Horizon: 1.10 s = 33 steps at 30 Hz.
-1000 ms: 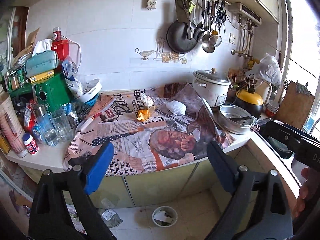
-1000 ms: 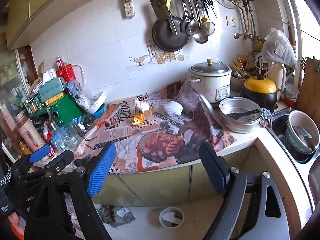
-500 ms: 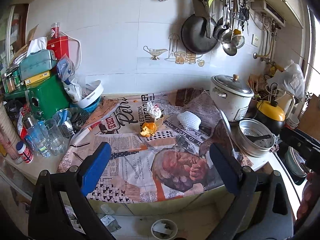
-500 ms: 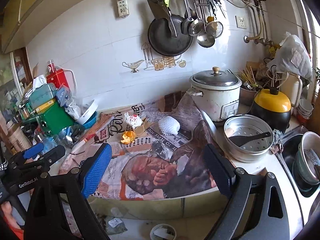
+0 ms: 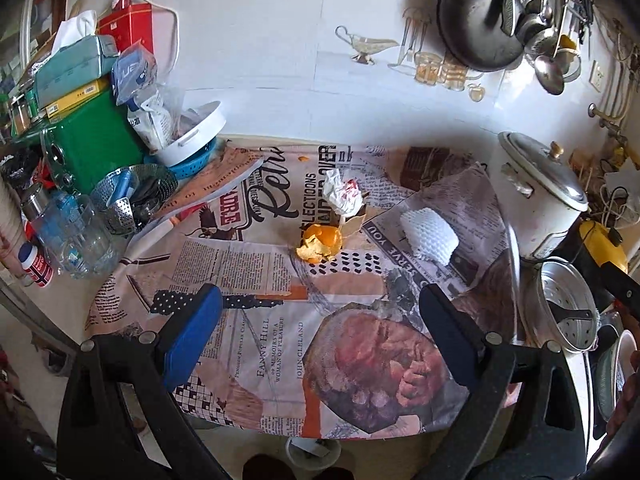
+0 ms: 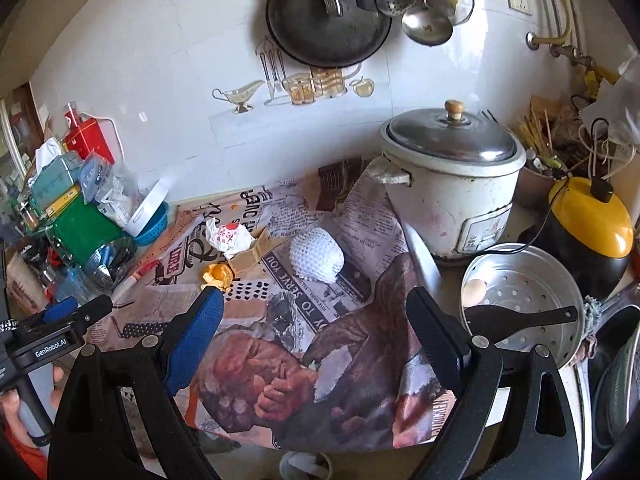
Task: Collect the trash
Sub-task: 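Grasp the orange with the left tool while the right tool grasps the white foam net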
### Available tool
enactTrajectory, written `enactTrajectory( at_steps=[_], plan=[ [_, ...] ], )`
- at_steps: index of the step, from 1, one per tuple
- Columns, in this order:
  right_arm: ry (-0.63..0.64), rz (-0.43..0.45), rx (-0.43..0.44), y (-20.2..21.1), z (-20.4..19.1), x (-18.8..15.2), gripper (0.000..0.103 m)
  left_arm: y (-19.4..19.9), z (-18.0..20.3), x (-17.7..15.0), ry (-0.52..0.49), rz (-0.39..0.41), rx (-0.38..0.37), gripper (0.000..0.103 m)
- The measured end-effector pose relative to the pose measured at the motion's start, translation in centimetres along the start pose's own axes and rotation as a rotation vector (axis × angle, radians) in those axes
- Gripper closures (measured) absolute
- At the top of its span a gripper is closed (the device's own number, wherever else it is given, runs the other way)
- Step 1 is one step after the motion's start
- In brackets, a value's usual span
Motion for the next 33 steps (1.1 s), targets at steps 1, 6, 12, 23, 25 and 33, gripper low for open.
enactTrajectory(
  at_steps=[1, 6, 12, 23, 25, 33],
  plan=[
    [-0.003, -0.014, 0.006, -0.8, 0.1, 0.0, 0.012, -1.1, -0.2, 0.2, 0.003, -0.012, 0.013, 0.004],
    [-0.033, -0.087, -0.001, -5.4, 0.9, 0.3, 0.012, -6.5, -1.3, 1.2, 0.012, -0.078, 0.035, 0.004],
    [-0.109, -0.161, 0.003, -11.8, 1.2, 1.1, 0.012, -13.5, -2.6, 3.1, -0.017, -0.159, 0.033, 0.004],
    [-0.308, -0.285, -0.094, -23.9, 2.5, 0.8, 0.029, -26.6, -2.8, 4.2, -0.114, -0.370, -0.039, 0.025],
    [-0.333, -0.312, -0.096, -25.2, 2.5, 0.2, 0.035, -28.2, -2.6, 4.2, -0.120, -0.385, -0.054, 0.035],
    [-0.389, -0.284, -0.038, -26.2, 2.6, -0.7, 0.051, -30.1, -1.1, 4.1, -0.170, -0.375, -0.141, 0.060]
  ],
)
Point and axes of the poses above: each gripper's, at about its wrist camera, not at the fingertips, and y roughly against the way its jaws point, z to its right, x to its top, the point moved 2 cm from there along -y, roughly the way its jaws point, and after that the axes turned 15 degrees about y, right-handed, at the moved point
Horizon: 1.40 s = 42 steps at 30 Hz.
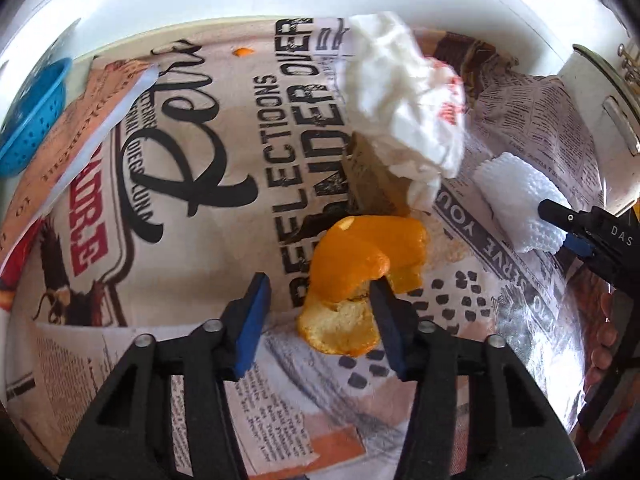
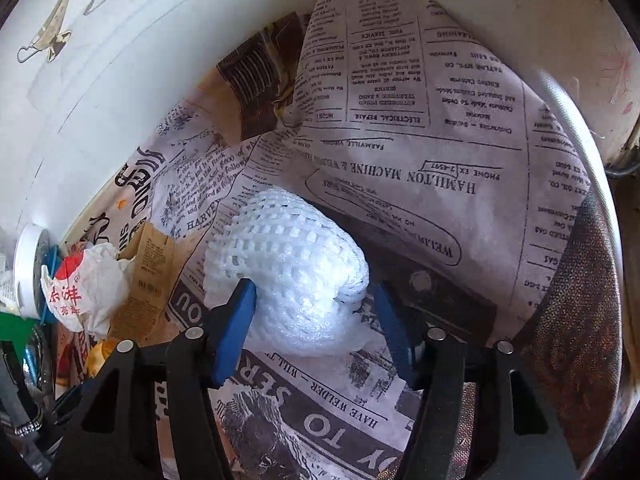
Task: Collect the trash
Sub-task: 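Grasp the orange with the left tool while the right tool grasps the white foam net, then carry the orange and foam net down over the white bin with both tools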
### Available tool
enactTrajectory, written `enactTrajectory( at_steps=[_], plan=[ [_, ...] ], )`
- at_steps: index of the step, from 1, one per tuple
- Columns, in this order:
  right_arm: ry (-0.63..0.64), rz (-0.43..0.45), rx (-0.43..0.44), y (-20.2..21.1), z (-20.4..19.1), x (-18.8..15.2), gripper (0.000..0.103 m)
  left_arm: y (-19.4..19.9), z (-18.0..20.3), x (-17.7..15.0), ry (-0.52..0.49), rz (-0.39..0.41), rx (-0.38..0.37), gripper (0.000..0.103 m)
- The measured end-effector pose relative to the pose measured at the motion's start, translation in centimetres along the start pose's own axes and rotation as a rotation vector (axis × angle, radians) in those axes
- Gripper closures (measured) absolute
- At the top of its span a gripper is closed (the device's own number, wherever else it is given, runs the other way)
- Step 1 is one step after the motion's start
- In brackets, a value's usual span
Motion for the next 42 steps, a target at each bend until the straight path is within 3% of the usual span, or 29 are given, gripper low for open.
enactTrajectory(
  at_steps=[3, 5, 10, 18, 31, 42],
  plan=[
    [0.025, 0.007, 0.017, 0.3, -0.3, -0.1, 0.060, -0.2, 0.6, -0.2, -0.020, 0.000, -0.002, 0.083],
    [0.047, 0.013, 0.020, 0.8, -0.6, -0.2, 0.067, -0.2, 0.8, -0.4, -0.020, 0.005, 0.007, 0.088],
    [0.103, 0.025, 0.016, 2.3, -1.3, -0.5, 0.073, 1.0, 0.6, -1.3, 0.026, 0.033, 0.036, 0.099],
    [0.181, 0.087, 0.064, 7.7, -1.1, -1.4, 0.074, 6.2, 1.3, -3.8, 0.061, 0.124, 0.084, 0.101],
    [0.320, 0.209, 0.115, 16.5, 1.1, -3.2, 0.074, 17.3, 5.5, -9.2, 0.120, 0.345, 0.130, 0.101],
    [0.337, 0.271, 0.142, 21.6, 0.7, -6.2, 0.074, 25.3, 6.3, -13.9, 0.113, 0.443, 0.090, 0.101]
  ],
)
Point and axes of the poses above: each gripper's, at about its wrist camera, not at the fingertips, and y roughly against the way its jaws point, z to its right, x to its top, the point moved 2 cm from there along -y, roughly the way its jaws point, and after that the axes turned 15 degrees about y, right-handed, at the moved point
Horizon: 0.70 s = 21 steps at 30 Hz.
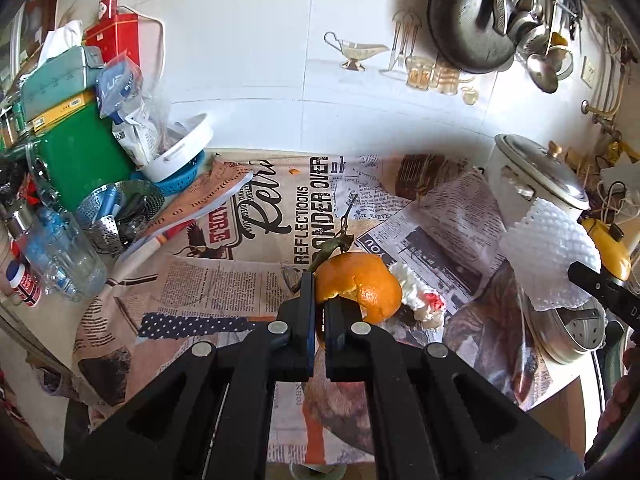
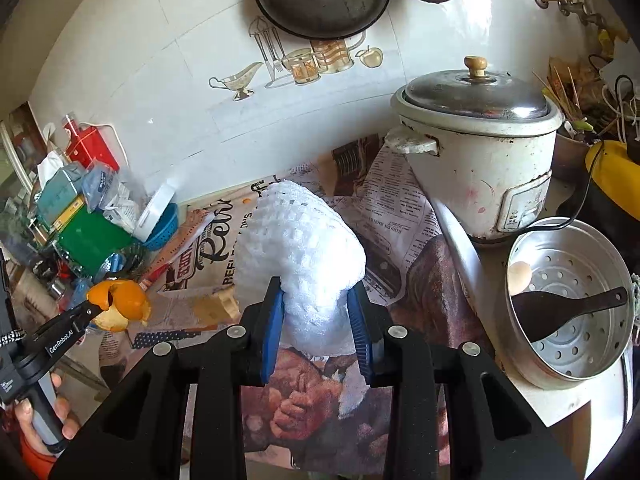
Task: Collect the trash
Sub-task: 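Carry the orange and foam net down over the white bin with both tools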
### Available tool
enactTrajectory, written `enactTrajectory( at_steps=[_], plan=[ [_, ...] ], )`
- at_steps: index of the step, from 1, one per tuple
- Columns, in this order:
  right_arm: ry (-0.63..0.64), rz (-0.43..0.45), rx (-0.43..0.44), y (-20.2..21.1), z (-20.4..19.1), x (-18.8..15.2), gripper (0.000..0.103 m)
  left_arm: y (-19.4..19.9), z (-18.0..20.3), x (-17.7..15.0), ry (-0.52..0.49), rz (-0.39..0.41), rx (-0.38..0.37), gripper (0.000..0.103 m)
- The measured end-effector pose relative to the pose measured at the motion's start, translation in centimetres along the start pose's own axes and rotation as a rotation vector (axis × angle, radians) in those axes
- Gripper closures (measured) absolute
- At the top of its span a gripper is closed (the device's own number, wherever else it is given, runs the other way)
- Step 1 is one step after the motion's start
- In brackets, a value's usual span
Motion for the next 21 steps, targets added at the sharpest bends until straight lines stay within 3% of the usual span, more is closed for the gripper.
enactTrajectory(
  at_steps=[7, 21],
  plan=[
    [0.005, 0.025, -0.053, 3.7, -3.7, -2.4, 0.074, 4.0, -3.6, -2.1, 0.004, -0.009, -0.067, 0.101],
    [-0.051, 0.028, -0.097, 10.9, -16.4, -12.3, 0.074, 13.3, -11.9, -10.4, -0.116, -0.049, -0.135, 0.101]
  ],
)
Point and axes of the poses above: each gripper's, at about its wrist camera, not at the fingertips, and y roughly against the way its jaws point, z to its right, x to its top, the point moved 2 cm from there along -y, roughly the way its jaws point, and after that the axes turned 15 degrees about y, right-handed, at the moved point
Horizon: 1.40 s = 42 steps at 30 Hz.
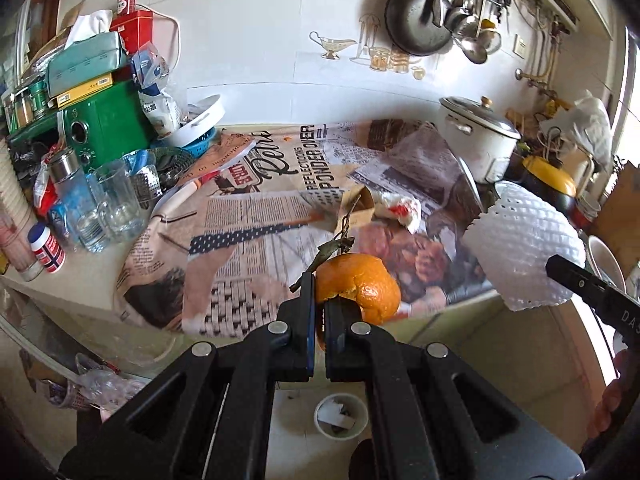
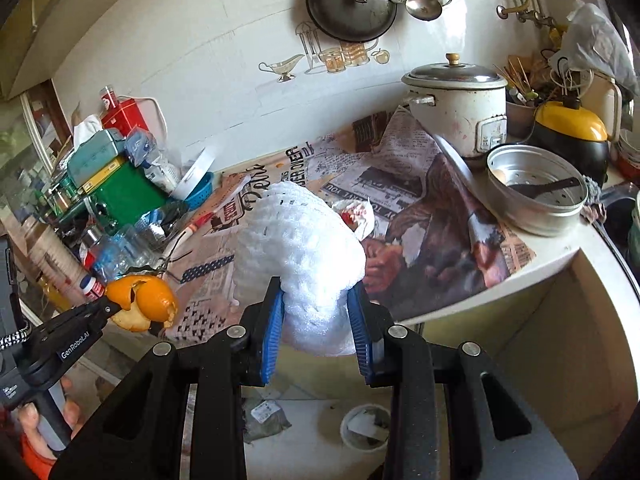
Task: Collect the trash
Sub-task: 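Carry the orange and foam net down over the white bin with both tools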
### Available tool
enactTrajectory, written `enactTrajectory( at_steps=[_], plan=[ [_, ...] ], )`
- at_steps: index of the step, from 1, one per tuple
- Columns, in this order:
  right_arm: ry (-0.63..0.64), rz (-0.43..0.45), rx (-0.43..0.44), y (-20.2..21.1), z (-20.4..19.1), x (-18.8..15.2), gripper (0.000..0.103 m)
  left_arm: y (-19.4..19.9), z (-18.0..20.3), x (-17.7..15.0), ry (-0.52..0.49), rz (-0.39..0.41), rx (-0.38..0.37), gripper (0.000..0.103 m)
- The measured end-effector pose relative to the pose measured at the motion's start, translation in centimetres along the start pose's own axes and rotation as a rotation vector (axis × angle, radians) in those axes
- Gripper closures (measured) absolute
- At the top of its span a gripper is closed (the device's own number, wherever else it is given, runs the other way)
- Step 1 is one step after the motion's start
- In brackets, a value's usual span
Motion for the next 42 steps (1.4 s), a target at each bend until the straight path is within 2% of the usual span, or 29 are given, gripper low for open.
enactTrajectory(
  at_steps=[5, 10, 15, 19, 25, 32, 42],
  plan=[
    [-0.002, -0.046, -0.004, 2.5, -1.8, -2.4, 0.074, 2.2, -0.3, -2.8, -0.007, -0.047, -0.012, 0.101],
    [0.003, -0.096, -0.005, 3.7, -2.0, -4.5, 0.074, 2.8, 0.2, -5.7, -0.006, -0.106, -0.013, 0.101],
    [0.001, -0.156, 0.014, 2.7, -0.7, -7.4, 0.074, 1.4, 0.8, -9.4, 0.004, -0.154, 0.021, 0.101],
    [0.015, -0.206, 0.031, 0.6, 0.8, -10.6, 0.074, -1.3, 1.0, -13.1, 0.022, -0.198, 0.050, 0.101],
    [0.039, -0.301, 0.050, -4.6, 2.7, -16.6, 0.074, -7.9, 0.4, -19.8, 0.073, -0.260, 0.089, 0.101],
    [0.043, -0.434, 0.054, -13.7, 5.0, -24.7, 0.074, -16.2, -2.6, -27.2, 0.126, -0.317, 0.143, 0.101],
    [0.042, -0.572, 0.073, -26.5, 6.1, -33.9, 0.072, -25.9, -6.8, -34.7, 0.090, -0.359, 0.230, 0.101]
  ],
)
Point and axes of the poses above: each gripper's, at about its wrist camera, not at the fingertips, and y roughly against the way its jaws point, z to its right, x to its top, the point moved 2 cm from there along -y, roughly the way its jaws point, and after that the axes turned 15 degrees about y, right-handed, at the moved point
